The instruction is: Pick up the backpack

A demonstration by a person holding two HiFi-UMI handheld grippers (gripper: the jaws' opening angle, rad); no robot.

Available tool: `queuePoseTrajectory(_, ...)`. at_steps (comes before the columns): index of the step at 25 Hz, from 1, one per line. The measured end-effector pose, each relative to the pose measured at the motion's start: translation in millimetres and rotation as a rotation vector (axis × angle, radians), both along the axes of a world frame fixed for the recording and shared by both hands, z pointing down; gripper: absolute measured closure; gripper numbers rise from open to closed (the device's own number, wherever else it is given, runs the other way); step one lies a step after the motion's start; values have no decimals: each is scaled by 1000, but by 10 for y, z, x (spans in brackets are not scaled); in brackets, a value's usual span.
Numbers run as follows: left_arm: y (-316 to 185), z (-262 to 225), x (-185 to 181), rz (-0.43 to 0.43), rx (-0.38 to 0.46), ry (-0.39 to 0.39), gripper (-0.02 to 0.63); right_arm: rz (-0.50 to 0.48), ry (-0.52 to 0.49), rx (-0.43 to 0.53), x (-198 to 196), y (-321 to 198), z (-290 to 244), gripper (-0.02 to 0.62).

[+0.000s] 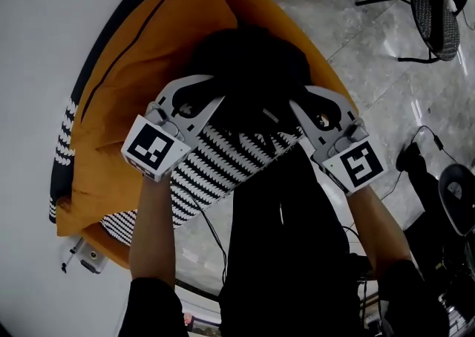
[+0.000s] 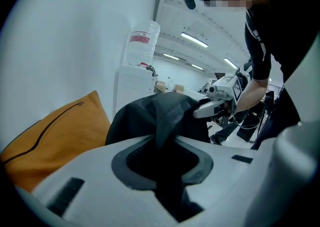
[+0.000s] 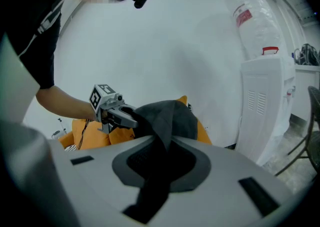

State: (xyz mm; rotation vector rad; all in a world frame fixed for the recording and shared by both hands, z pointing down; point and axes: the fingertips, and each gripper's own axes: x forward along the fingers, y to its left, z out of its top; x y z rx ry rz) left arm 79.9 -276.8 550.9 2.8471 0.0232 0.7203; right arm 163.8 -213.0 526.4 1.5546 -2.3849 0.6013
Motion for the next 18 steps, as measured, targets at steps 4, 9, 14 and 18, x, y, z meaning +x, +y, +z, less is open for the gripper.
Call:
queuePoseTrajectory(4, 113, -37, -68, -43, -17, 16, 520, -36, 13, 7, -67, 102, -6, 541)
queuePoseTrajectory(9, 314, -67, -191, -85, -15, 26, 520, -95, 48, -20, -144, 278, 24, 545)
queuePoseTrajectory(14, 543, -100, -297, -95, -27, -7, 520, -120, 59, -85, -214, 509, 48, 546)
queuePoseTrajectory(18, 692, -117, -363, -115, -49, -39, 520, -137, 40, -125, -263, 656, 62, 546)
